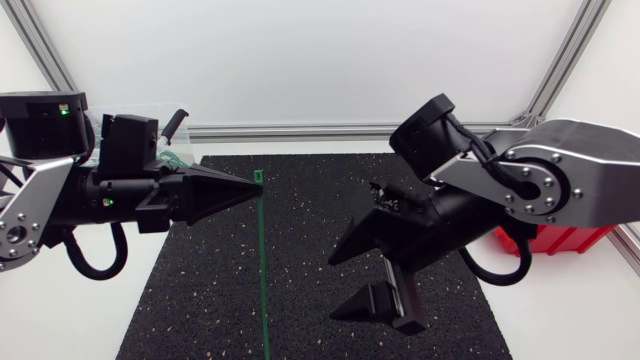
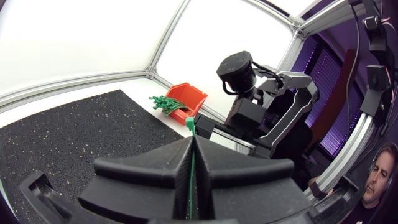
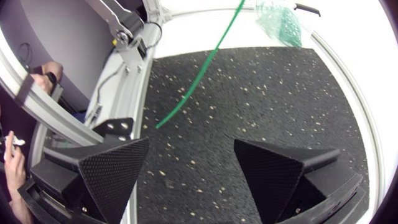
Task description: Take a green cable tie from the red box, thread the tail through the head to close it, then place it in the transparent bin on the left.
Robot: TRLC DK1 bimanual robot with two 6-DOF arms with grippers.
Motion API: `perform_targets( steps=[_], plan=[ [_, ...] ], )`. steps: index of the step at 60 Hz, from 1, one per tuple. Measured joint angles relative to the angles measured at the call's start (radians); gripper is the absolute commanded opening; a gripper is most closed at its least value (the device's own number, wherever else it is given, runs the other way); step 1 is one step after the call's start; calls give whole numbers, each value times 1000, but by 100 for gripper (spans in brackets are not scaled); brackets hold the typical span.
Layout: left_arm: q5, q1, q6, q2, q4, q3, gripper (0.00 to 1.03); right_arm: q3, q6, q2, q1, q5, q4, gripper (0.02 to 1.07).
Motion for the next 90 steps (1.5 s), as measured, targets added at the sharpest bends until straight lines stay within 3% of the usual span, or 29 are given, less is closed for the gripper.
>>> perform_targets(
  steps=[16,40,67,77,83,90],
  plan=[
    [43,32,0,64,-8,29,4,0,-23,0,54,250,31,103],
    [146,81,-21,203,-68,135,4,0,-87,19,79,303,141,103],
    [197,131,-30,274,-80,163,4,-214,-429,29,63,299,713,103],
    [219,135,-31,304,-101,178,4,-255,-543,26,70,322,850,103],
    [230,137,-31,311,-112,184,4,-324,-601,0,85,326,1046,103],
    [237,137,-33,322,-112,192,4,-400,-682,-30,131,330,1166,103]
  ],
)
